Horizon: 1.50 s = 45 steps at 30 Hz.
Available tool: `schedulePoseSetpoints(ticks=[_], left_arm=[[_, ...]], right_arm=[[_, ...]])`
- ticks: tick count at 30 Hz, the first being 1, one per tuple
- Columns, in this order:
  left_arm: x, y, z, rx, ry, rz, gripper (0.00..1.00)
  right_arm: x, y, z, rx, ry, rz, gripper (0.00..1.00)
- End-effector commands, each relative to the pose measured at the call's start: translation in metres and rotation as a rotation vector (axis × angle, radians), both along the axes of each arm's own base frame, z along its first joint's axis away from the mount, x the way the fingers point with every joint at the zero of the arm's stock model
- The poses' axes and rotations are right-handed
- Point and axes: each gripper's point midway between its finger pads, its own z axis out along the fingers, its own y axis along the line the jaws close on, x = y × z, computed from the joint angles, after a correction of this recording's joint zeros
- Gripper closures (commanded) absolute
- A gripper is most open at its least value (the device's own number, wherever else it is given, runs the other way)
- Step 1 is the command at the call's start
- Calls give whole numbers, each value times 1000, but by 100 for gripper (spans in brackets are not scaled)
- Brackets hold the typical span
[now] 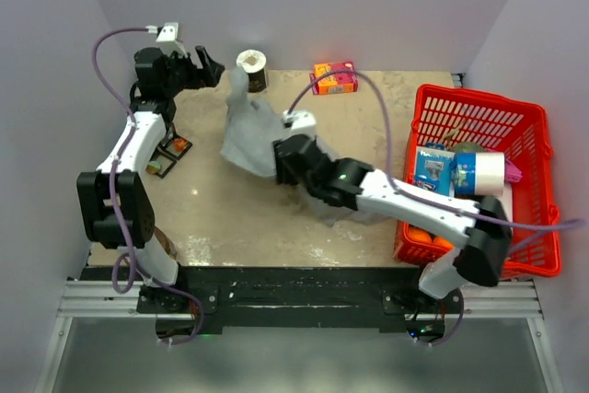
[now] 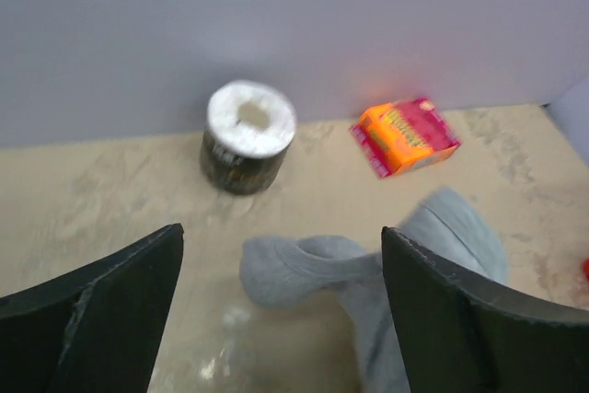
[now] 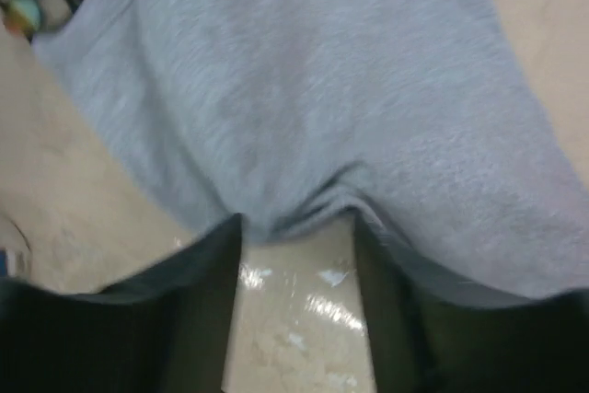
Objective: Pin the brooch onto the clothing
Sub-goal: Flatten out the crumpled clothing at the center of the board.
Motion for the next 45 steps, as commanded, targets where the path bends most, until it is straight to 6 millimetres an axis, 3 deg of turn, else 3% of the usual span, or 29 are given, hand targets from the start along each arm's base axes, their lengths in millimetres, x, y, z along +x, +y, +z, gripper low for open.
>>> schedulePoseSetpoints(ticks=[1,2,4,5,7,13,16,18,19,22,26,34,45], left_arm=[[-2,15,-39,-3,189,39,1],[-10,14,-41,-16,198,41,1],[-20,16,-43,-28,198,59,1],[-31,14,-43,-43,181,62,1],[-45,10,-47,-64,187,45,1],[-115,-35,-75,-46,220,-91,1],[-141,-50,-98,50,242,-116,1],[-154,-64,-106,112,271,-150,1],[-156,-67,-108,128,278,-156,1],[-160,-77,-108,135,283,-200,1],[-159,-77,-109,137,293,-204,1],[-160,-74,-105,148,277,-186,1],[-161,-76,-99,135,262,-195,1]], right_arm=[[-21,49,-3,64,52,117,31],[-23,47,-7,62,55,127,28],[-26,43,5,101,31,135,25],[-29,36,-5,82,39,127,24],[-33,23,-7,82,35,114,24],[-56,-25,-86,-52,159,38,24],[-58,-55,-117,-103,210,-40,23],[-57,-69,-125,-77,242,-76,24],[-53,-86,-138,-86,267,-115,24],[-44,-108,-140,-39,267,-173,26],[-35,-122,-142,-37,255,-198,28],[-29,-116,-178,-111,330,-181,38],[-41,-110,-197,-80,392,-147,46]])
